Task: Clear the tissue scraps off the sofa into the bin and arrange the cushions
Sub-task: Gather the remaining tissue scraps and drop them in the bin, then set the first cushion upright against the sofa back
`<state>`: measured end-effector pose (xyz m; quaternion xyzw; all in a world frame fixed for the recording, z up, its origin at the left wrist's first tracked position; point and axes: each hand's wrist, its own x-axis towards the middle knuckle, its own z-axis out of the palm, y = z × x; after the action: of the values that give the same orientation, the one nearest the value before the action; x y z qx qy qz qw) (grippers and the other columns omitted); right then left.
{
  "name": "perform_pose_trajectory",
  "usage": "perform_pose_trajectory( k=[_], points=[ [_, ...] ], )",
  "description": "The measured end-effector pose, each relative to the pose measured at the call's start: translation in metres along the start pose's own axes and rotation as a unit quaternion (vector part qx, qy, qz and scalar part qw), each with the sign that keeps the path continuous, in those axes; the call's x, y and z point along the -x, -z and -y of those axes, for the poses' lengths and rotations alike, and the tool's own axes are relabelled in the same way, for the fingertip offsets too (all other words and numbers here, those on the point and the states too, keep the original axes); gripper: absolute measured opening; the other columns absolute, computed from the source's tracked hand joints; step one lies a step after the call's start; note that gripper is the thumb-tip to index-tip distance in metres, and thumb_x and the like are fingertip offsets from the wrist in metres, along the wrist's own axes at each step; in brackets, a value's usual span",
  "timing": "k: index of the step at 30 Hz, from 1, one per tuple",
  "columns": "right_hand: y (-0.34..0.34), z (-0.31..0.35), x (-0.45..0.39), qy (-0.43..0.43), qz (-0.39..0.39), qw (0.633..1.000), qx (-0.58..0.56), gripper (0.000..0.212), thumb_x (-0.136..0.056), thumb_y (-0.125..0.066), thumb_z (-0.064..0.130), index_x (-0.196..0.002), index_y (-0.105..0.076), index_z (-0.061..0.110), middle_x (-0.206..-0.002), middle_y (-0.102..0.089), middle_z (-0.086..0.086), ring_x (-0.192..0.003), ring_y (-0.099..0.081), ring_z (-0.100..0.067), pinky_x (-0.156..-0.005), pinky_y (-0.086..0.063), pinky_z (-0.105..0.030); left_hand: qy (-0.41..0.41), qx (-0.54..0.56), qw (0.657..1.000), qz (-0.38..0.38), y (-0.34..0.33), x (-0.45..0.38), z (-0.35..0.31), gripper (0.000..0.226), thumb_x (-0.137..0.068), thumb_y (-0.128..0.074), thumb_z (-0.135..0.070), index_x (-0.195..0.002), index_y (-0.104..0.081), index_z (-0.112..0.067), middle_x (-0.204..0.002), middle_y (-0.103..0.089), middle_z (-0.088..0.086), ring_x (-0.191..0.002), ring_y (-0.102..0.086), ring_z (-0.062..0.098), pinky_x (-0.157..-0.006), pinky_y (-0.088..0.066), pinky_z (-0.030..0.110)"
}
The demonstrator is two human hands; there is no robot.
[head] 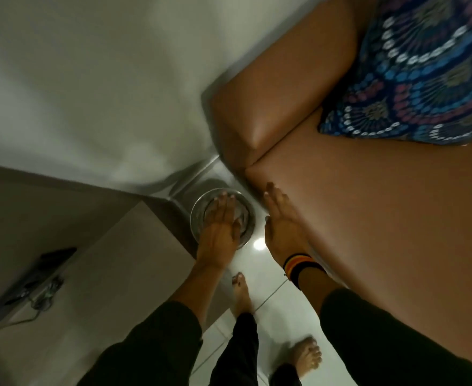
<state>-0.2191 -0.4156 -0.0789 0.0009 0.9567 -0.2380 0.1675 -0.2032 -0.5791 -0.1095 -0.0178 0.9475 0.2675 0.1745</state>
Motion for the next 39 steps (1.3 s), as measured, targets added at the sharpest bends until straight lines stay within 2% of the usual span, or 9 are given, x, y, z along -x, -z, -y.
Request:
perform_pose_trajectory(
  k=[5, 9, 15, 19, 25, 28, 32, 34, 39],
  points=[
    [0.095, -0.048, 0.0, -0.064, -0.107, 0.992, 0.009, 0.073, -0.096, -0.049, 0.019, -0.157, -0.009, 0.015, -0.167, -0.001, -0.012, -0.153, 0.0, -0.031, -0.123, -0.013, -0.053, -0.126, 0.005, 0.992, -0.024, 0.032, -0.034, -0.103, 0.062, -0.106, -0.033, -0.042, -0.161, -0.018, -0.018, -0.17, -0.015, 0.003, -0.157, -0.008, 0.019, -0.126, -0.019, 0.043],
    [0.174, -0.095, -0.018, -0.103, -0.197, 0.975, -0.025, 0.068, -0.099, -0.048, 0.03, -0.156, -0.015, 0.012, -0.166, -0.007, -0.013, -0.153, -0.006, -0.032, -0.121, -0.018, -0.056, -0.164, 0.027, 0.985, -0.052, 0.05, -0.073, -0.187, 0.068, -0.104, -0.037, -0.046, -0.161, -0.018, -0.012, -0.169, -0.019, 0.009, -0.156, -0.013, 0.022, -0.125, -0.023, 0.044],
    [0.271, -0.17, -0.076, -0.186, -0.303, 0.905, -0.235, 0.078, -0.096, -0.055, 0.049, -0.153, -0.022, 0.009, -0.163, -0.017, -0.016, -0.15, -0.016, -0.033, -0.121, -0.02, -0.053, -0.137, 0.107, 0.983, -0.057, 0.048, -0.141, -0.298, 0.078, -0.104, -0.04, -0.052, -0.162, -0.004, -0.015, -0.171, -0.006, 0.004, -0.157, -0.005, 0.018, -0.123, -0.008, 0.029],
    [0.317, -0.221, -0.115, -0.22, -0.32, 0.847, -0.364, 0.091, -0.086, -0.066, 0.057, -0.151, -0.023, 0.01, -0.157, -0.033, -0.012, -0.142, -0.034, -0.031, -0.116, -0.033, -0.05, -0.043, 0.196, 0.976, -0.083, 0.027, -0.175, -0.35, 0.084, -0.103, -0.039, -0.056, -0.162, 0.003, -0.012, -0.171, 0.0, 0.007, -0.157, -0.003, 0.021, -0.127, -0.009, 0.036],
    [0.344, -0.27, -0.147, -0.191, -0.217, 0.835, -0.469, 0.103, -0.069, -0.08, 0.062, -0.149, -0.026, 0.024, -0.145, -0.049, 0.001, -0.124, -0.055, -0.022, -0.1, -0.05, -0.036, 0.059, 0.284, 0.94, -0.182, 0.006, -0.207, -0.378, 0.095, -0.093, -0.049, -0.068, -0.162, -0.006, -0.02, -0.168, -0.015, 0.007, -0.153, -0.021, 0.028, -0.124, -0.024, 0.048],
    [0.346, -0.279, -0.147, -0.173, -0.198, 0.832, -0.488, 0.106, -0.064, -0.085, 0.058, -0.148, -0.027, 0.027, -0.145, -0.049, 0.002, -0.125, -0.054, -0.021, -0.101, -0.05, -0.037, 0.103, 0.333, 0.923, -0.164, 0.009, -0.216, -0.386, 0.097, -0.084, -0.058, -0.075, -0.159, -0.019, -0.028, -0.161, -0.027, 0.004, -0.145, -0.036, 0.028, -0.118, -0.034, 0.042],
    [0.338, -0.286, -0.114, -0.16, -0.233, 0.802, -0.527, 0.1, -0.065, -0.09, 0.048, -0.145, -0.032, 0.03, -0.144, -0.05, 0.006, -0.125, -0.053, -0.016, -0.105, -0.047, -0.038, 0.005, 0.342, 0.927, -0.153, 0.008, -0.217, -0.406, 0.077, -0.079, -0.063, -0.078, -0.142, -0.042, -0.04, -0.146, -0.047, -0.009, -0.136, -0.048, 0.019, -0.113, -0.044, 0.049],
    [0.329, -0.298, -0.083, -0.179, -0.27, 0.777, -0.54, 0.095, -0.064, -0.091, 0.045, -0.14, -0.035, 0.031, -0.14, -0.052, 0.006, -0.124, -0.055, -0.016, -0.104, -0.051, -0.042, -0.017, 0.33, 0.938, -0.105, 0.0, -0.209, -0.422, 0.082, -0.079, -0.061, -0.079, -0.146, -0.036, -0.039, -0.149, -0.043, -0.009, -0.138, -0.045, 0.018, -0.114, -0.041, 0.049],
    [0.322, -0.349, -0.022, -0.263, -0.35, 0.733, -0.521, 0.089, -0.057, -0.09, 0.058, -0.126, -0.038, 0.036, -0.124, -0.062, -0.005, -0.106, -0.067, -0.034, -0.082, -0.06, -0.053, -0.078, 0.276, 0.958, -0.018, -0.035, -0.201, -0.482, 0.082, -0.082, -0.061, -0.076, -0.148, -0.039, -0.034, -0.146, -0.046, -0.007, -0.135, -0.048, 0.02, -0.112, -0.043, 0.045]
  ],
)
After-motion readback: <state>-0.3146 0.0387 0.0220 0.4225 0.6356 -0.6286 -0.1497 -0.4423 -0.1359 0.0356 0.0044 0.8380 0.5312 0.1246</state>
